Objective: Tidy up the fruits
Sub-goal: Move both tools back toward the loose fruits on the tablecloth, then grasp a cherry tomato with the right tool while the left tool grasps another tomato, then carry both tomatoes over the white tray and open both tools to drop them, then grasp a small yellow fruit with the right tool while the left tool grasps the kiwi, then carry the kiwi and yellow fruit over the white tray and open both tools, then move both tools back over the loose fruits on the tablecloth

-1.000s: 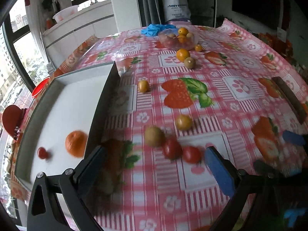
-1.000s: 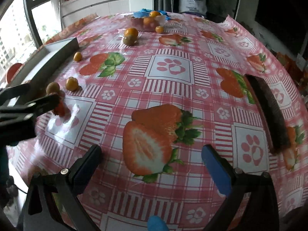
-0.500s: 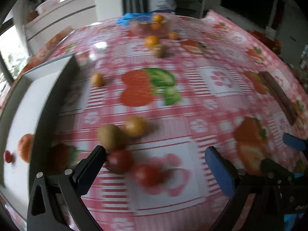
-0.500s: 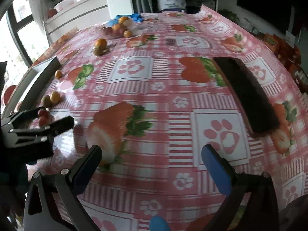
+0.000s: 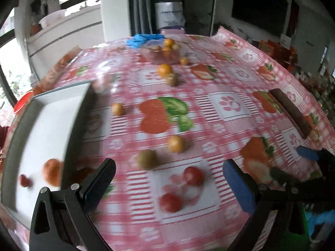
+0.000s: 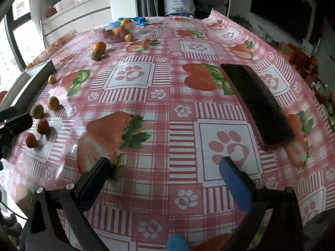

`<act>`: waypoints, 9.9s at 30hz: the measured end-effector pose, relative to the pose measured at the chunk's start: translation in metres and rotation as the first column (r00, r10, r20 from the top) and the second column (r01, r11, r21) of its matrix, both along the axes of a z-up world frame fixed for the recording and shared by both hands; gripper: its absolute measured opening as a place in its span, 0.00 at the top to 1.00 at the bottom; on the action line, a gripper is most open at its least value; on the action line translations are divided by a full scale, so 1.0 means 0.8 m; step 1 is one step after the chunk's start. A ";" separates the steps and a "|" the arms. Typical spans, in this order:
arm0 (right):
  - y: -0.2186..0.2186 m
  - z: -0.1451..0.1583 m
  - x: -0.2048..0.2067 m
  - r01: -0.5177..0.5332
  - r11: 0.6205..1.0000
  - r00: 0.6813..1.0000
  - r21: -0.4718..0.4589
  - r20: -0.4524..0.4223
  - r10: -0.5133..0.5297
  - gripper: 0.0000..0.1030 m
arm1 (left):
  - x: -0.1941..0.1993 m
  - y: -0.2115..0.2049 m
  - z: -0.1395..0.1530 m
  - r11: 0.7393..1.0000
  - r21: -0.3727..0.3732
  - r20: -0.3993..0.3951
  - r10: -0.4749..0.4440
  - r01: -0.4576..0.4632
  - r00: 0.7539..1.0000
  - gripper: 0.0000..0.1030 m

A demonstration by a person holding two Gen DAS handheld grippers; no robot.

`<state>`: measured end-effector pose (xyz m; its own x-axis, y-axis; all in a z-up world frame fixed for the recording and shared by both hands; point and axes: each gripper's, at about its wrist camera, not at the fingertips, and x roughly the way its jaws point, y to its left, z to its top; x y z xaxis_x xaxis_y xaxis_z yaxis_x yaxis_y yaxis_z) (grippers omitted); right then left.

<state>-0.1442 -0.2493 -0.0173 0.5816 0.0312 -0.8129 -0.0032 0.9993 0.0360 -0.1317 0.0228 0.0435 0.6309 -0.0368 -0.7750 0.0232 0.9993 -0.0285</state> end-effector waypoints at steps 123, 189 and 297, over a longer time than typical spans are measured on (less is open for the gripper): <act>0.406 0.071 0.119 -0.559 0.806 0.814 0.195 -0.060 0.578 0.77 | -0.060 0.274 0.002 0.944 -0.042 0.011 0.329 -0.328 0.944 0.74; 0.217 0.022 0.100 -0.341 0.940 0.940 -0.024 -0.041 0.339 0.39 | -0.059 0.108 0.020 0.989 0.074 0.020 0.131 -0.132 0.991 0.00; 0.398 0.088 0.121 -0.569 0.811 0.816 0.133 -0.029 0.577 0.26 | -0.036 0.274 0.001 0.900 0.079 0.048 0.427 -0.429 0.903 0.02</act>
